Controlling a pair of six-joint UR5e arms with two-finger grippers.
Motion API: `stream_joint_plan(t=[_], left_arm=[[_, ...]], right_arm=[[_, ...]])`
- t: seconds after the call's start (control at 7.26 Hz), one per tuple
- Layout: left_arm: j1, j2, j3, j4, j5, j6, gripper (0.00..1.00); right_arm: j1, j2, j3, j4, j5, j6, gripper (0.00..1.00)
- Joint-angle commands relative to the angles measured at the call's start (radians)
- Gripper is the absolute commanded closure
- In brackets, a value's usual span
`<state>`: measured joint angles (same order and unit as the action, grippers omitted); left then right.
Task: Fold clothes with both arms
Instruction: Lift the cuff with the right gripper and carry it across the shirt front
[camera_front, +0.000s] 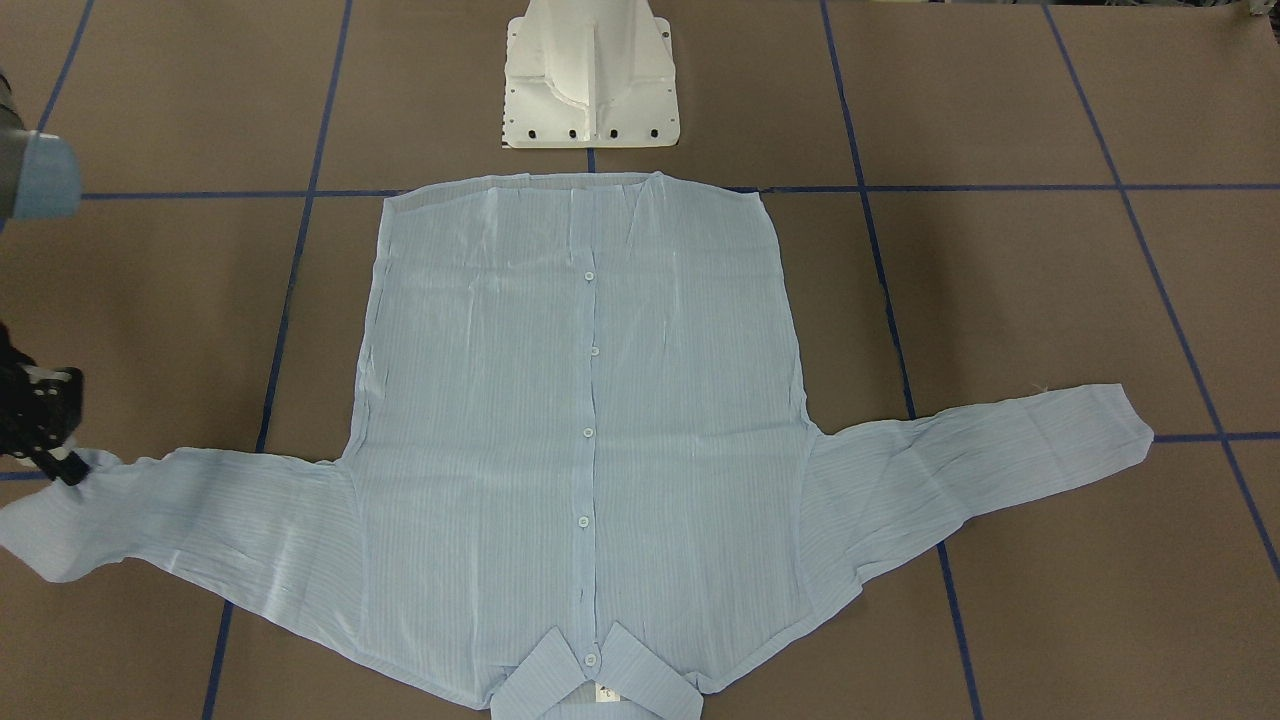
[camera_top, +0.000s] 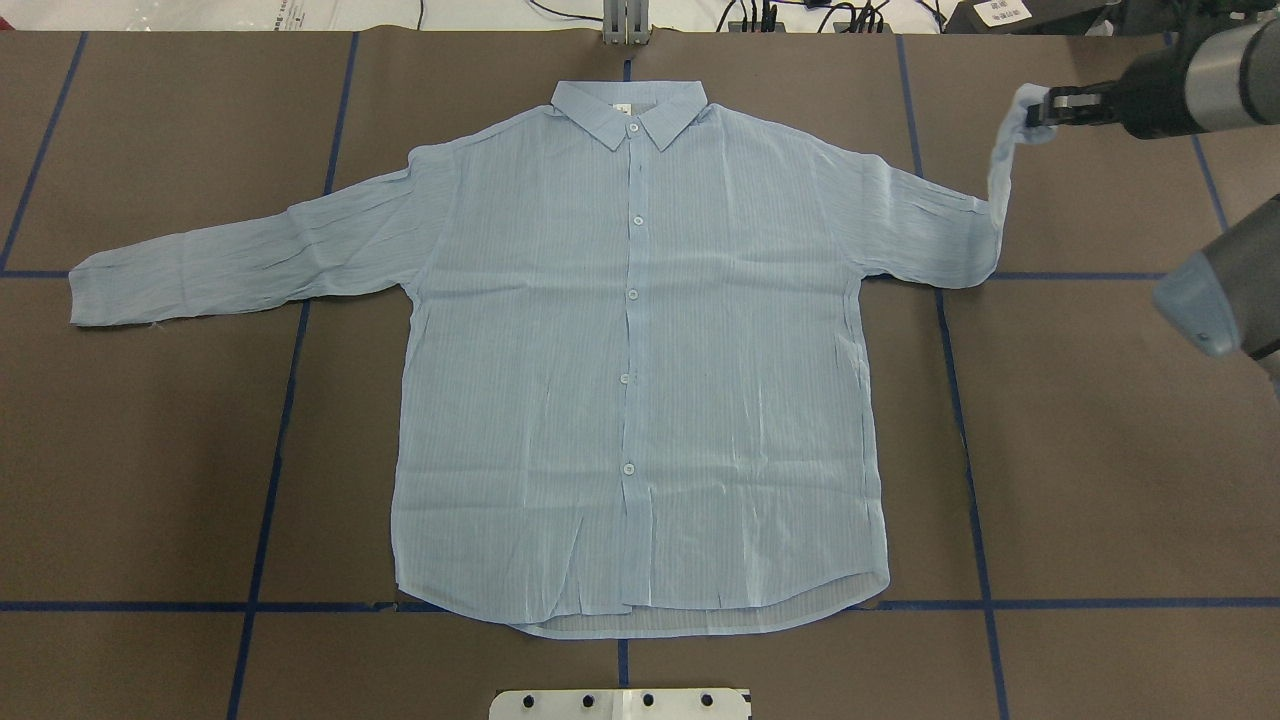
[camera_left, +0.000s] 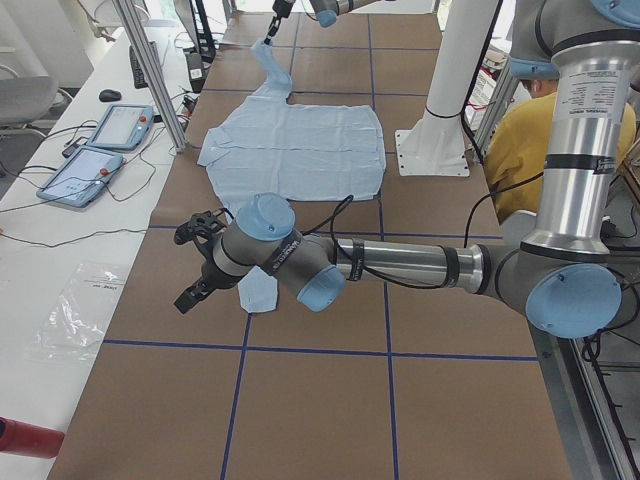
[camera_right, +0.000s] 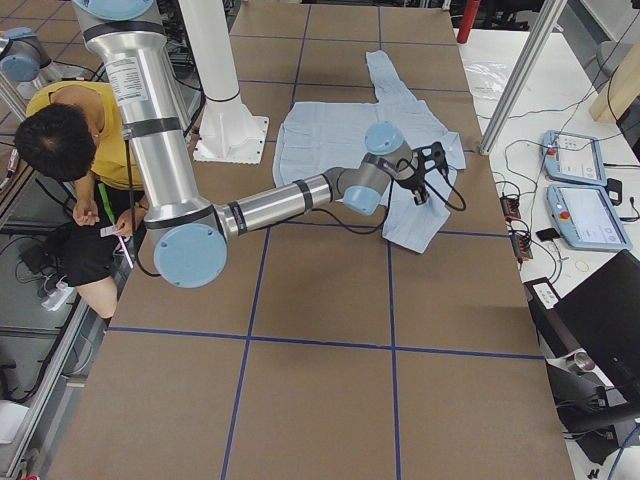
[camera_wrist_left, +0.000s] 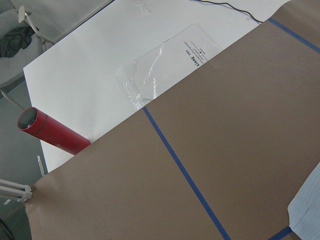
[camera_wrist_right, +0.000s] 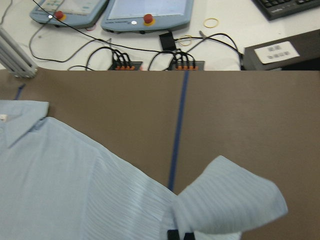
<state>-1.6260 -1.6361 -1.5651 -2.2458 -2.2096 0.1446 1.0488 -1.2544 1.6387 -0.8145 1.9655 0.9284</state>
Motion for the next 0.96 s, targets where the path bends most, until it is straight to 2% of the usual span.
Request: stream_joint_plan(t=[0.0,0.14,0.28,0.55,0.83], left_arm=[[0.0,-0.001,-0.001,0.0,-0.001,-0.002,0.0],[-0.002,0.001,0.0,0.0,-0.001,-0.002,0.0],[-0.002,0.001,0.002,0.0,-0.001,-0.002,0.0],[-0.002,0.005,0.0,-0.001,-0.001,0.0,0.0],[-0.002,0.019,0.0,-0.017,-0.001,0.0,0.0]], right_arm=[[-0.252,0.198,-0.028,-0.002,-0.281,0.101,1.0],[-0.338,0.225,-0.069,0.012,-0.372,0.099,1.0],[-0.411,0.307,-0.132,0.014,-0.445,0.099,1.0],[-0.516,0.455,-0.293,0.011,-0.549,0.098,1.0],[-0.564,0.51,-0.345,0.006,-0.6,0.099,1.0]])
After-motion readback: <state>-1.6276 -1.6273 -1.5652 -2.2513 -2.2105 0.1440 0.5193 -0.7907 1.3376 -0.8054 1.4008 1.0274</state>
